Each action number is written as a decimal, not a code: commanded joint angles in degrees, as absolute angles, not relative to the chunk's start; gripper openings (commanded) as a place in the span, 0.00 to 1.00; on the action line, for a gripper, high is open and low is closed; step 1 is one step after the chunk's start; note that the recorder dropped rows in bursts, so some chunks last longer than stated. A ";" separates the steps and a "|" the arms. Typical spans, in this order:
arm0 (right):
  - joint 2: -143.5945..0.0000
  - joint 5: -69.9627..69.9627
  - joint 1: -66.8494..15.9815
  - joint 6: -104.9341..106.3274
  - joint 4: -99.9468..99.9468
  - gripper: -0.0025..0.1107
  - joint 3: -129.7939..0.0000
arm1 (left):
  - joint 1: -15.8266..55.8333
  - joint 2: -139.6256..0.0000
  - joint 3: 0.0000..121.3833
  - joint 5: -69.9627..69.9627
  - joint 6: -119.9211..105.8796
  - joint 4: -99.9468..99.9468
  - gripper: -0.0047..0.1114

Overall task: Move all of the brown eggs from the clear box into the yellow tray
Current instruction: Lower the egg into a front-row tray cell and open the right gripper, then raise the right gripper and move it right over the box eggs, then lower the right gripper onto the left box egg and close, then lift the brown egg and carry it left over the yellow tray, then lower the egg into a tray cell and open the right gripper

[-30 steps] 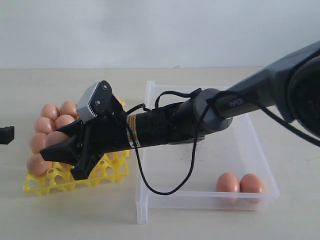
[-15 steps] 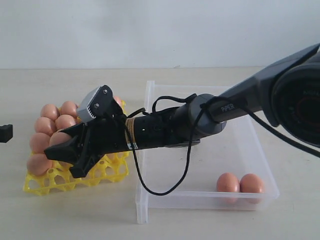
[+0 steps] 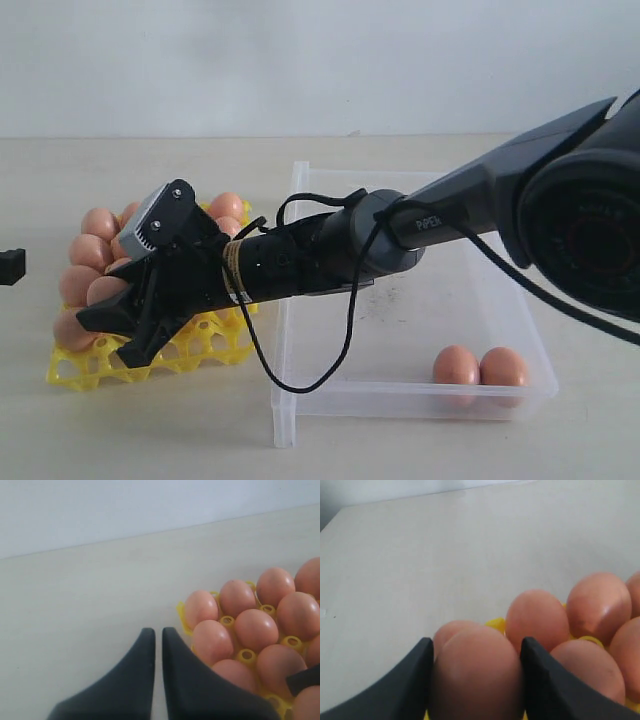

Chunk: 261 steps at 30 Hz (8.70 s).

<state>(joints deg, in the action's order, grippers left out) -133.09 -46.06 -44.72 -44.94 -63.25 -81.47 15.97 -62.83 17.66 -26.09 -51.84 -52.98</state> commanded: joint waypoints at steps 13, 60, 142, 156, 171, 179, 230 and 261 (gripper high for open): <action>-133.32 -44.70 -44.71 -44.45 -62.00 0.02 -82.38 | 15.86 -62.38 17.42 -26.88 -51.87 -53.10 0.07; -122.37 -37.57 -45.14 -55.73 -72.00 0.52 -82.38 | 15.86 -62.38 17.42 -27.38 -51.87 -53.10 0.07; -111.29 47.15 -28.53 -2.51 7.45 0.47 -60.69 | 15.86 -62.38 17.42 -27.06 -49.77 -52.72 0.07; -109.01 42.79 -28.53 1.94 5.53 0.02 -60.69 | 15.86 -62.38 17.42 -27.06 -49.77 -52.72 0.07; -95.86 13.52 -31.96 2.21 5.46 0.02 -60.69 | 15.86 -62.38 17.42 -28.18 -49.77 -52.72 0.07; -98.01 -7.61 -41.99 6.40 5.34 0.02 -60.69 | 15.86 -62.38 17.42 -28.77 -49.77 -52.72 0.07; -126.65 -47.43 -43.69 -15.93 -38.00 0.02 -66.42 | 15.86 -62.38 17.42 -28.66 -49.77 -52.92 0.07; -126.65 -42.99 -43.90 -15.50 -39.45 0.02 -66.87 | 15.86 -62.38 17.42 -28.81 -49.77 -52.92 0.07</action>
<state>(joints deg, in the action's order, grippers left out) -126.78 -44.13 -43.98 -15.66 -39.08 -66.17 15.97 -62.83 17.66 -28.62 -50.19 -52.86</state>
